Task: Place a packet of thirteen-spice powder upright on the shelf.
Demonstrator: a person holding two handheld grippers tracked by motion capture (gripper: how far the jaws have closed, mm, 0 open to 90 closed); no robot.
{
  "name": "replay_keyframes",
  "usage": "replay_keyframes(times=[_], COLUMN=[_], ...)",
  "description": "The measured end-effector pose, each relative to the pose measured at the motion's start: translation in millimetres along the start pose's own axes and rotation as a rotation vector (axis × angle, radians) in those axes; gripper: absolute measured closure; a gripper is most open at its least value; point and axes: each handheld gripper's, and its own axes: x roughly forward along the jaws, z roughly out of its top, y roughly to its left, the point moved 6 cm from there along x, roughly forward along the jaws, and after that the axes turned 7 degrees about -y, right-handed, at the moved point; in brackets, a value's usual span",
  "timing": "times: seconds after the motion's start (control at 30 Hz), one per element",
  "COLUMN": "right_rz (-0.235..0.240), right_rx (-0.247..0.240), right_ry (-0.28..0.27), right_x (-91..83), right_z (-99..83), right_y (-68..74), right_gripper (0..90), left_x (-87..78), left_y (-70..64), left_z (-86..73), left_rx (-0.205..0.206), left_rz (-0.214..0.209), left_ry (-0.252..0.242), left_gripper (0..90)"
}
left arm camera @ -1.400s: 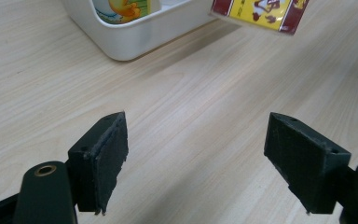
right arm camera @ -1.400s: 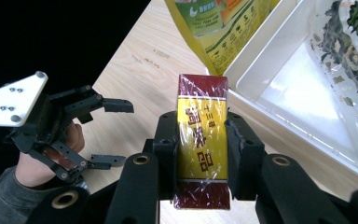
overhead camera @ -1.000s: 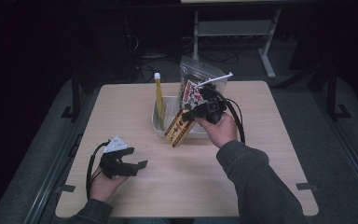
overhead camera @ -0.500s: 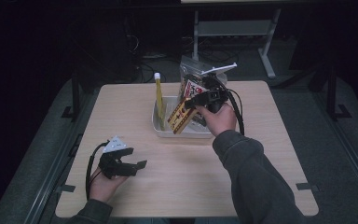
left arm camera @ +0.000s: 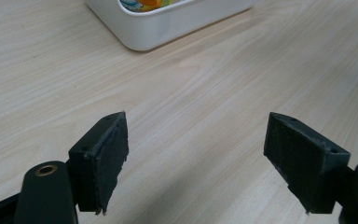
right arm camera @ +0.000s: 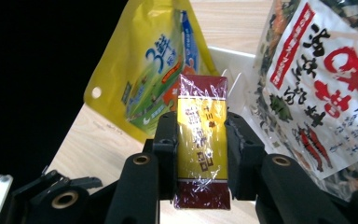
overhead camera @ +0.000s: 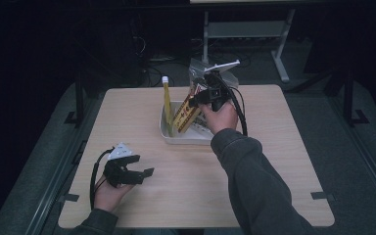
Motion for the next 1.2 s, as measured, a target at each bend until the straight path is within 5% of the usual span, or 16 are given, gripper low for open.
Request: replay_keyframes(times=[0.73, 1.2], right_rz=[-0.052, -0.110], right_rx=[0.092, 0.091], right_ry=[-0.042, -0.064], right_x=[19.2, 34.8], right_z=[9.9, 15.4], right_y=[-13.6, -5.6], right_gripper=[67.9, 67.8], left_x=[-2.4, -5.2], left_y=[4.8, 7.4], left_z=[-1.7, -1.7], left_rx=[-0.015, -0.025], left_rz=[0.001, 0.004], left_ry=[-0.005, -0.013], left_gripper=[21.8, 21.8])
